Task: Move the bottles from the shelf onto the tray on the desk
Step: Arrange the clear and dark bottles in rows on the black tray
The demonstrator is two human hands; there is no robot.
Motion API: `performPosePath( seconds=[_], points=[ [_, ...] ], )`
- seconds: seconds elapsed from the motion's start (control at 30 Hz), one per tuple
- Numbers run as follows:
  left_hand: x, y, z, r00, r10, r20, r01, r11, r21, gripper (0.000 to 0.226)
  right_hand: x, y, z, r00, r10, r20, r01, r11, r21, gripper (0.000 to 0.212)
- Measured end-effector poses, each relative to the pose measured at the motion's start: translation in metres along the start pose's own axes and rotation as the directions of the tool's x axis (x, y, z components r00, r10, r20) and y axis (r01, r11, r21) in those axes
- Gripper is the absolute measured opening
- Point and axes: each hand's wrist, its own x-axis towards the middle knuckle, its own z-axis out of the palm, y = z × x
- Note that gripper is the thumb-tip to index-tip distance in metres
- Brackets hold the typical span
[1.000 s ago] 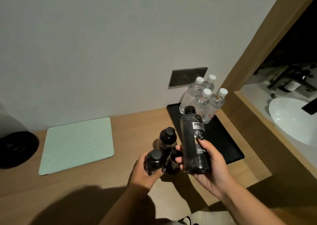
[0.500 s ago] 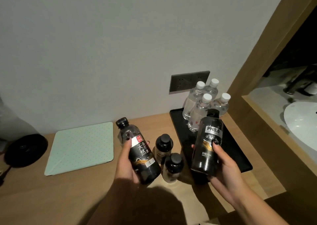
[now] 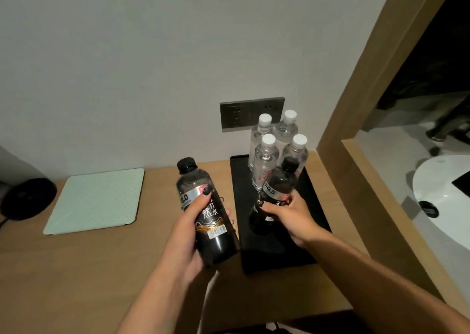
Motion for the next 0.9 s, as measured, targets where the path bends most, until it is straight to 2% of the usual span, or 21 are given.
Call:
performPosePath(
  seconds=[0.07,0.17,0.23,0.4,0.53,0.63,0.77,0.9],
  points=[
    [-0.002,-0.006,0.011,1.000,0.016,-0.017,-0.016,1.000,0.002,0.035,0.014,0.007,-0.001,0.998,-0.062,0.014,0.063,0.984,-0.168,0.056],
    [-0.003,-0.011,0.019,0.999,0.009,-0.045,-0.008,1.000,0.021,0.046,0.029,0.015,-0.003,0.985,-0.162,0.057,0.171,0.902,-0.396,0.060],
    [-0.004,-0.014,0.022,0.999,0.003,-0.047,-0.001,0.999,0.034,0.055,0.036,0.019,-0.007,0.980,-0.170,0.100,0.198,0.863,-0.465,0.063],
    [-0.005,-0.018,0.025,0.999,0.009,-0.048,-0.007,0.999,0.042,0.060,0.049,0.025,-0.020,0.978,-0.140,0.155,0.200,0.838,-0.507,0.066],
    [-0.006,-0.019,0.027,0.998,0.023,-0.058,-0.020,0.999,0.050,0.057,0.058,0.035,-0.030,0.984,-0.127,0.121,0.167,0.887,-0.430,0.072],
    [-0.006,-0.019,0.030,0.997,0.029,-0.072,-0.024,0.997,0.070,0.054,0.061,0.036,-0.031,0.980,-0.132,0.148,0.183,0.888,-0.421,0.075],
    [-0.002,-0.019,0.031,0.991,0.054,-0.123,-0.038,0.992,0.124,0.061,0.068,0.034,-0.026,0.981,-0.138,0.139,0.184,0.889,-0.418,0.078],
    [-0.001,-0.022,0.034,0.993,0.042,-0.109,-0.027,0.990,0.138,0.055,0.071,0.029,-0.025,0.984,-0.102,0.146,0.163,0.848,-0.504,0.080]
  ],
)
